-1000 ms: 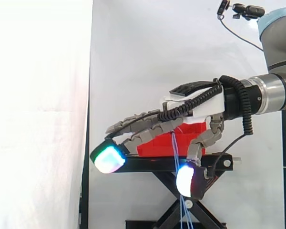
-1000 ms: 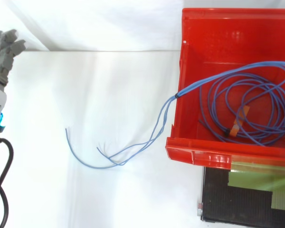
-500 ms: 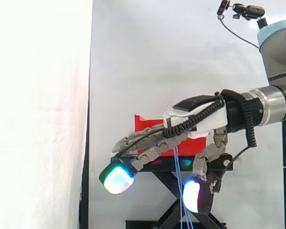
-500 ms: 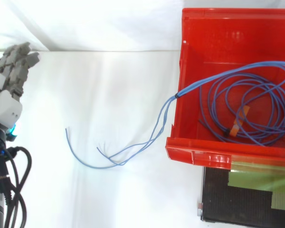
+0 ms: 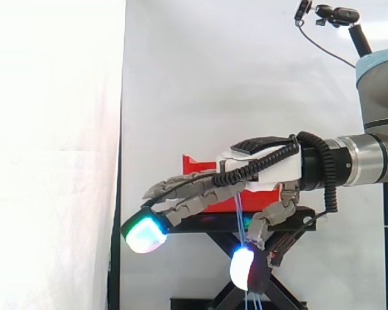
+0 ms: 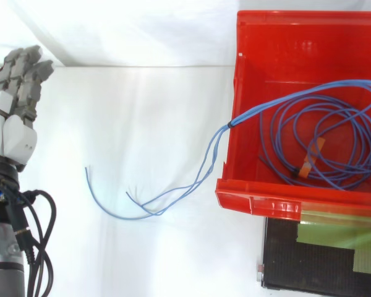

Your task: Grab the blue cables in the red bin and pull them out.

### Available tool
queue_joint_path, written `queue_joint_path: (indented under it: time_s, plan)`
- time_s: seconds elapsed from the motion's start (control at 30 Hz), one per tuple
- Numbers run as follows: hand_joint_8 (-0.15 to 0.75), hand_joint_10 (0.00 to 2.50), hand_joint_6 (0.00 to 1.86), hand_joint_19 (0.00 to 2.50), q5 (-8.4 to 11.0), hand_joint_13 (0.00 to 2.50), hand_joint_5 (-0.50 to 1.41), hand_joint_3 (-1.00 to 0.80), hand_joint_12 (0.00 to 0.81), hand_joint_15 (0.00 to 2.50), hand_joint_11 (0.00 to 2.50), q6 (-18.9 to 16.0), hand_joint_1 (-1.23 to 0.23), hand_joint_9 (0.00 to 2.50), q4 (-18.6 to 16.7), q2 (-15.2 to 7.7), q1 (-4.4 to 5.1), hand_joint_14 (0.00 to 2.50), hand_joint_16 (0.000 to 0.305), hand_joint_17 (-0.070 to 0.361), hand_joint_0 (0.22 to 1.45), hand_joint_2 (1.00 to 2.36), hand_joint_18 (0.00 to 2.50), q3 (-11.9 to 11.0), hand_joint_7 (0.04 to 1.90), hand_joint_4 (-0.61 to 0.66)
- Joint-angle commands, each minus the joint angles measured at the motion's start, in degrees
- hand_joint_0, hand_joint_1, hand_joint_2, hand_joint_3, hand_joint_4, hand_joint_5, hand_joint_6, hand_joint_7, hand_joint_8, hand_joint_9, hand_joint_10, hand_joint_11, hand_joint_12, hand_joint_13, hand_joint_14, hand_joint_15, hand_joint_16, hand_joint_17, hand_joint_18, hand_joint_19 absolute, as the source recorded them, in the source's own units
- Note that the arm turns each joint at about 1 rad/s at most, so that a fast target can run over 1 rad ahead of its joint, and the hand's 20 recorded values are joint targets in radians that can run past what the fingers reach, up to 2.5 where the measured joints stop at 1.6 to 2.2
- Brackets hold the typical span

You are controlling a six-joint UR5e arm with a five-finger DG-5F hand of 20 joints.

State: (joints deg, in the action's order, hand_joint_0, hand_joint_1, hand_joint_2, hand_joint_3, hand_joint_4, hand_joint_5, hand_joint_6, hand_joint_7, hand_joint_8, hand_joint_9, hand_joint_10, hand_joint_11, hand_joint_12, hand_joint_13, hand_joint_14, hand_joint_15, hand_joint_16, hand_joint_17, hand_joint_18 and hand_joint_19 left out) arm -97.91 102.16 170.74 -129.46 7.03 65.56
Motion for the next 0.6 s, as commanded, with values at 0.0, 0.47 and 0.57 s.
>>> queue_joint_path:
  time_s: [0.0, 0.47, 0.57]
  plan:
    - [0.229, 0.00, 0.01, 0.51, 0.00, 0.00, 0.30, -1.00, 0.323, 0.33, 0.11, 0.45, -0.80, 0.11, -1.37, 0.00, -0.27, 0.01, 0.045, 0.101, 0.81, 1.00, 0.00, -0.08, 0.17, 0.22]
    - [0.230, 0.00, 0.01, 0.51, -1.15, 0.00, 0.30, -1.00, 0.323, 0.33, 0.12, 10.91, -0.80, 0.11, 3.81, 0.09, -1.67, 0.01, 0.045, 0.102, 0.81, 1.00, 0.00, -4.03, 0.17, 0.21]
    - [0.230, 0.00, 0.01, 0.51, -1.41, 0.00, 0.30, -1.00, 0.323, 0.33, 0.11, 12.05, -0.80, 0.11, 7.95, 0.00, -2.02, 0.01, 0.045, 0.102, 0.81, 1.00, 0.00, -5.70, 0.18, 0.22]
